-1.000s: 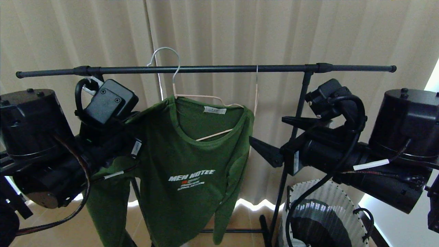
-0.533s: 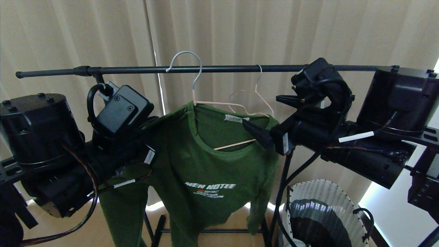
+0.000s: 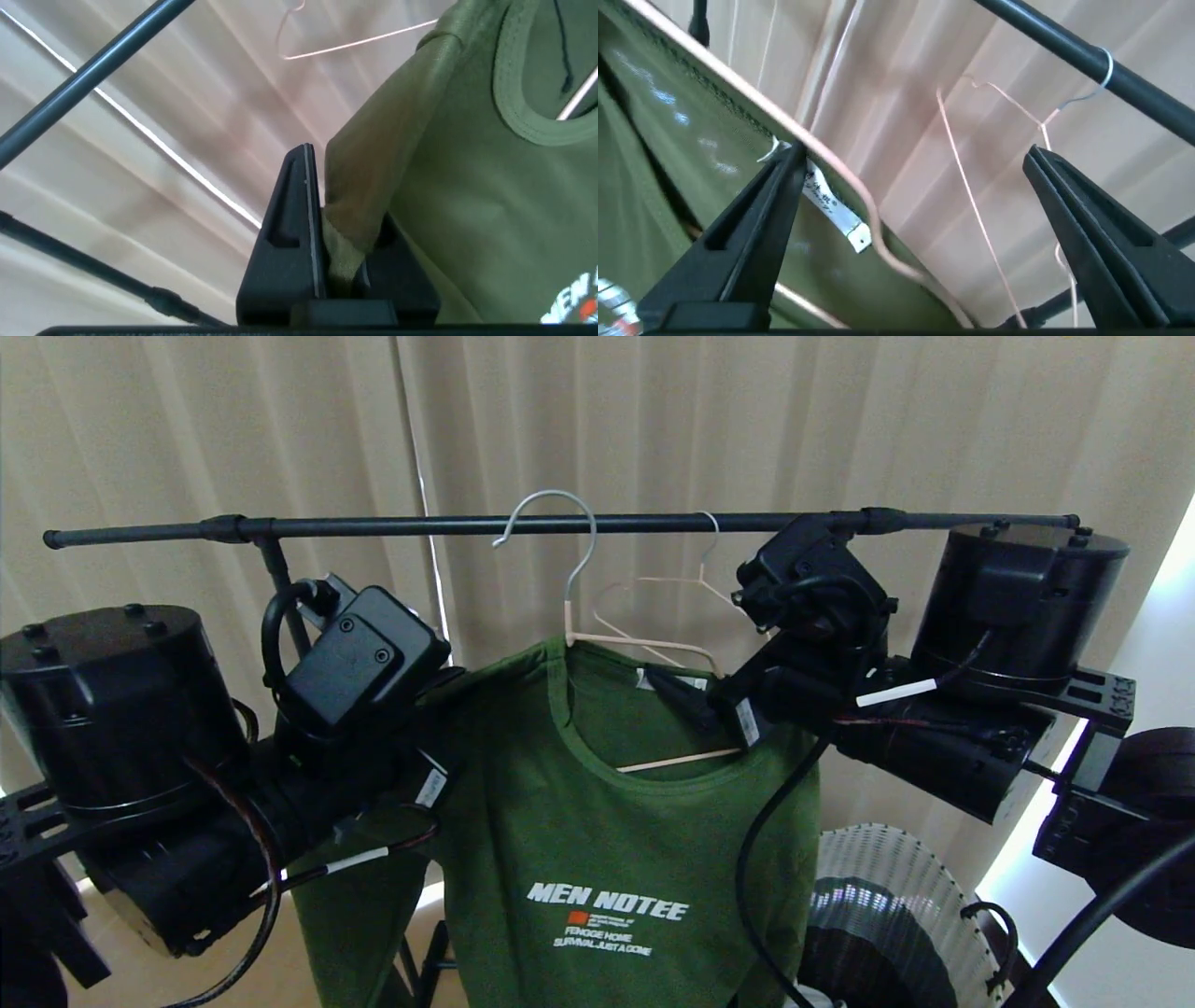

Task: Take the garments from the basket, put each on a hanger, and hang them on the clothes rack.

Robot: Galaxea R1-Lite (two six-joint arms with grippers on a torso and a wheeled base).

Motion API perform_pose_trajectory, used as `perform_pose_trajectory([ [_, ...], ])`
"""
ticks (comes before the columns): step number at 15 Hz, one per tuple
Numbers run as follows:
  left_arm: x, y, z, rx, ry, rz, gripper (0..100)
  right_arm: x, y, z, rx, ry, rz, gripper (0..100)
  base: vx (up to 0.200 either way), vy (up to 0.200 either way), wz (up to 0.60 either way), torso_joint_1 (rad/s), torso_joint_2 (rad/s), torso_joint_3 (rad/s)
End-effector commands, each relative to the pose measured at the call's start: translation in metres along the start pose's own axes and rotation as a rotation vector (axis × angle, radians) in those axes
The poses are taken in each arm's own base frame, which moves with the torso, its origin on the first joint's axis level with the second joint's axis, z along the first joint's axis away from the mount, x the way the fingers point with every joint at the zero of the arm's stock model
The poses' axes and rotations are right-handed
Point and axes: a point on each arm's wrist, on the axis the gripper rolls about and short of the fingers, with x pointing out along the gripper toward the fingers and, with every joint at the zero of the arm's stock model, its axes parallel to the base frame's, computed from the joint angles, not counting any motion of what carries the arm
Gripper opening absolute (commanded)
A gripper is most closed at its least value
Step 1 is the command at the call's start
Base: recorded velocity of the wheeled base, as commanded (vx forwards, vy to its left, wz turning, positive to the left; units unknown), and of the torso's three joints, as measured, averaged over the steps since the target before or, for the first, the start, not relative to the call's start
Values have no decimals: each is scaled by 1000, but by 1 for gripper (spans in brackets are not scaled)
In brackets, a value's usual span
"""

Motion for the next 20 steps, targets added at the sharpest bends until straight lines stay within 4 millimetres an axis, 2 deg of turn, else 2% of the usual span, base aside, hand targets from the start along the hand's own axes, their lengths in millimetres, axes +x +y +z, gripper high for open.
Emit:
perform_pose_trajectory([
  [1, 0, -2, 1, 2, -3, -9, 0, 3, 2, -2, -8, 7, 5, 100, 0, 0, 0, 0, 0, 0],
  [2, 0, -4, 2, 3, -7, -14, 0, 3, 2, -2, -10, 6, 6, 100, 0, 0, 0, 0, 0, 0],
  [3, 0, -4, 2, 5, -7, -15, 0, 2, 3, -2, -9, 7, 8, 0, 0, 0, 0, 0, 0, 0],
  [13, -1, -4, 2, 9, -7, -15, 0, -3, 3, 0, -5, -3, 9, 0, 0, 0, 0, 0, 0, 0],
  [14, -1, -4, 2, 9, -7, -15, 100, -5, 1, 2, -3, -11, 4, 0, 0, 0, 0, 0, 0, 0],
  [17, -3, -3, 1, 1, -9, -14, 100, -11, -3, 3, 0, -11, -16, 0, 0, 0, 0, 0, 0, 0],
  [20, -22, 1, -1, -42, -41, -42, 100, -20, -23, -4, 8, 18, -104, 0, 0, 0, 0, 0, 0, 0],
])
